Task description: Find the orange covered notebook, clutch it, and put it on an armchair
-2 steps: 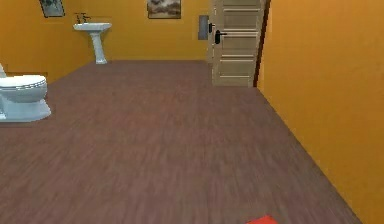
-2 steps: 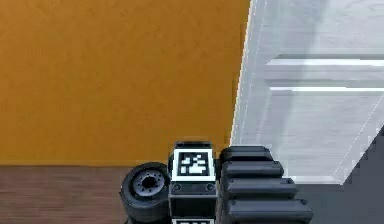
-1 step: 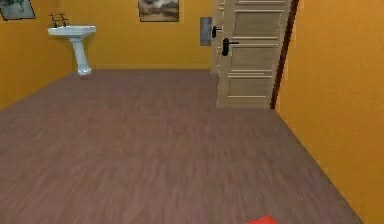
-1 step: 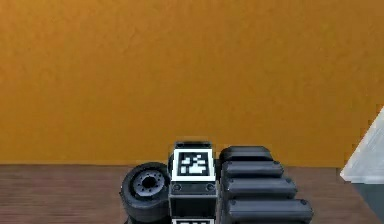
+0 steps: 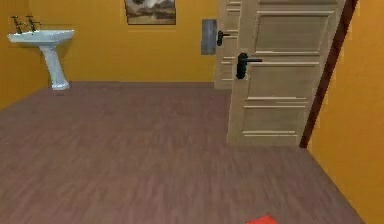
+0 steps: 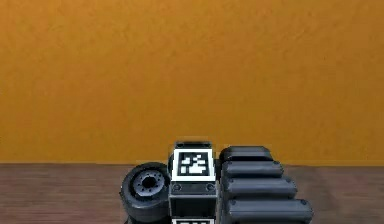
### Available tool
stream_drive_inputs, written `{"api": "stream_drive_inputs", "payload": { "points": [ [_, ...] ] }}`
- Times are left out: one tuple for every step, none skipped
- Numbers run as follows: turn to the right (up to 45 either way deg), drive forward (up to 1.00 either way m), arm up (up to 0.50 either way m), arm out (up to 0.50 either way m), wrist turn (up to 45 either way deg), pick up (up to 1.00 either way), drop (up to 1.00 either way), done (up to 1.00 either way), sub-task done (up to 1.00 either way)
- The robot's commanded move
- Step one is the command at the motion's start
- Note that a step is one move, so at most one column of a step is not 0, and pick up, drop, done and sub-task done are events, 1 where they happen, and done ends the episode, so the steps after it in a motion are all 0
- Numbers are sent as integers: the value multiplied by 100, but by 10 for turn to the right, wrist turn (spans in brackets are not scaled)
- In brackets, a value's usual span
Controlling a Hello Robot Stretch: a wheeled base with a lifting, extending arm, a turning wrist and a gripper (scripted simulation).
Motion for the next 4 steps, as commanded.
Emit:
{"api": "stream_drive_inputs", "payload": {
  "points": [
    [-30,0,0,0,0,0,0,0,0],
    [0,100,0,0,0,0,0,0,0],
    [0,65,0,0,0,0,0,0,0],
    [0,65,0,0,0,0,0,0,0]
  ]
}}
